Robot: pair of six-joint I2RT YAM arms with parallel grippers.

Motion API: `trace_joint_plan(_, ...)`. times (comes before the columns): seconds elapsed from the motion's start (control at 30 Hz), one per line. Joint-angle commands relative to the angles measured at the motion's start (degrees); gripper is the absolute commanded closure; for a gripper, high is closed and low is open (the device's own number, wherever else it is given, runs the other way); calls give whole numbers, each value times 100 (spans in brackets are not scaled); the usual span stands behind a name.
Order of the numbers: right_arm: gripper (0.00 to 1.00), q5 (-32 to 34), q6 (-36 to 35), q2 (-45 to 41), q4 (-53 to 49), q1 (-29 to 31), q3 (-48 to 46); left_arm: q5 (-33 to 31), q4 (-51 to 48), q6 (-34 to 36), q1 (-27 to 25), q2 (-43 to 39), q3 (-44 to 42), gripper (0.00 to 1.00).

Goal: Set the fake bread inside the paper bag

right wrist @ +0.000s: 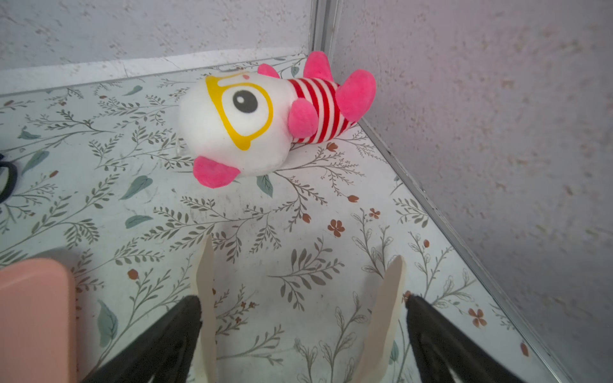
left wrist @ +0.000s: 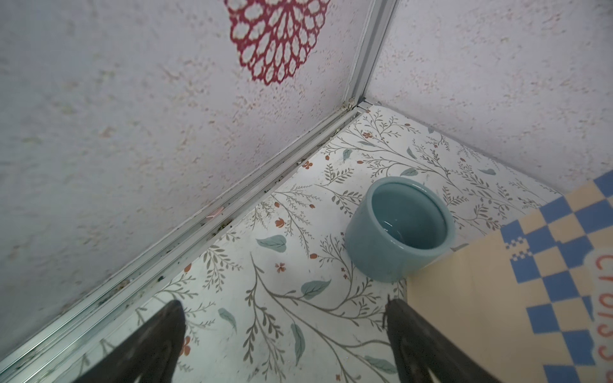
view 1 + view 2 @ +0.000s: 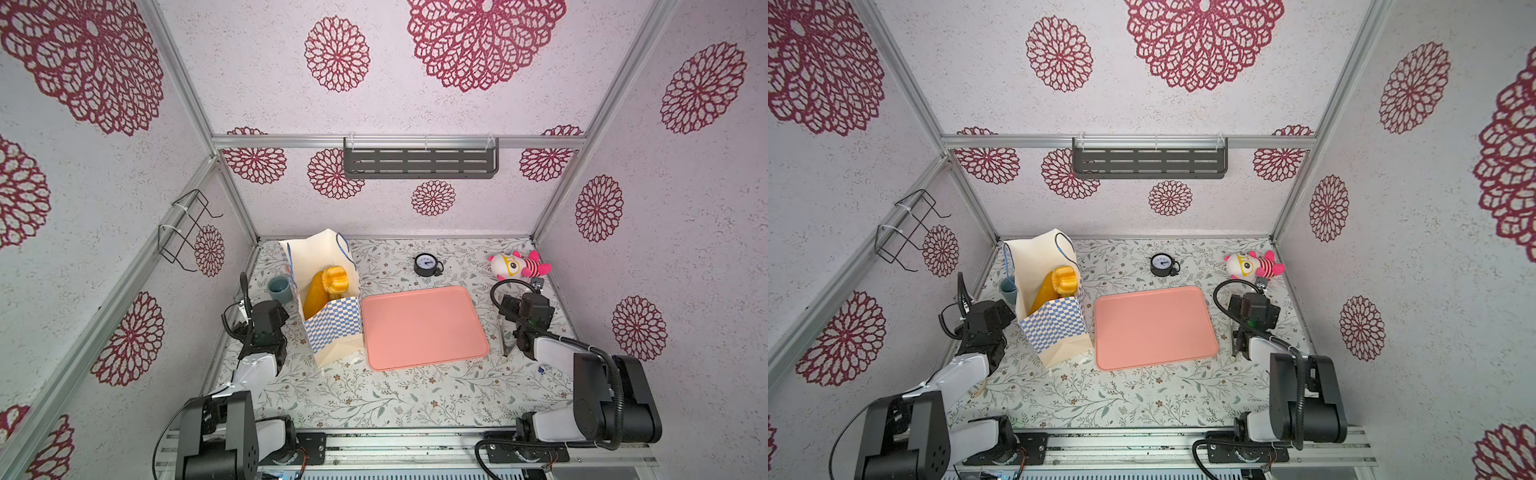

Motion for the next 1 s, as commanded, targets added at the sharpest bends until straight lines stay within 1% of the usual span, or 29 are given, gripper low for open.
trace_joint_plan(0.0,1,-210,27,-9,1093,-30,-304,180,1063,378,71,185,-113,3)
trace_joint_plan(0.13,1,-525,-59,153,1745,-22,-569,365,1767,577,92,506,-134,3)
trace_joint_plan(0.2,1,-656,-106,264,2325,-19,-837,453,1992,705,108,644,-133,3)
trace_joint_plan(0.23,1,-744,-158,243,2370,-15,-877,516,2196,739,115,721,-199,3)
trace_joint_plan(0.37,1,-1037,-308,350,2902,13,-1098,692,3597,871,108,1173,-630,3)
trace_joint_plan(0.43,1,-1075,-364,547,3246,54,-1187,757,3983,920,58,1284,-804,3)
trace_joint_plan(0.5,1,-1235,-523,692,3629,121,-1318,786,4570,913,63,1488,-1037,3)
trace_joint_plan(0.57,1,-1170,-520,673,3556,137,-1302,836,5261,1027,58,1786,-1177,3)
trace_joint_plan(0.6,1,-1154,-518,682,3553,137,-1298,841,5327,1035,63,1802,-1182,3)
trace_joint_plan(0.67,1,-1158,-518,688,3572,137,-1295,828,5074,991,61,1687,-1160,3)
trace_joint_plan(0.77,1,-1131,-527,681,3520,145,-1286,851,5208,1016,64,1772,-1148,3)
trace_joint_plan(0.87,1,-1114,-527,684,3524,154,-1279,851,5018,1004,60,1724,-1092,3)
trace_joint_plan(0.93,1,-1106,-527,688,3523,154,-1274,860,4723,1026,56,1693,-944,3)
trace_joint_plan(0.97,1,-1105,-529,688,3525,161,-1278,889,4413,1026,45,1660,-813,3)
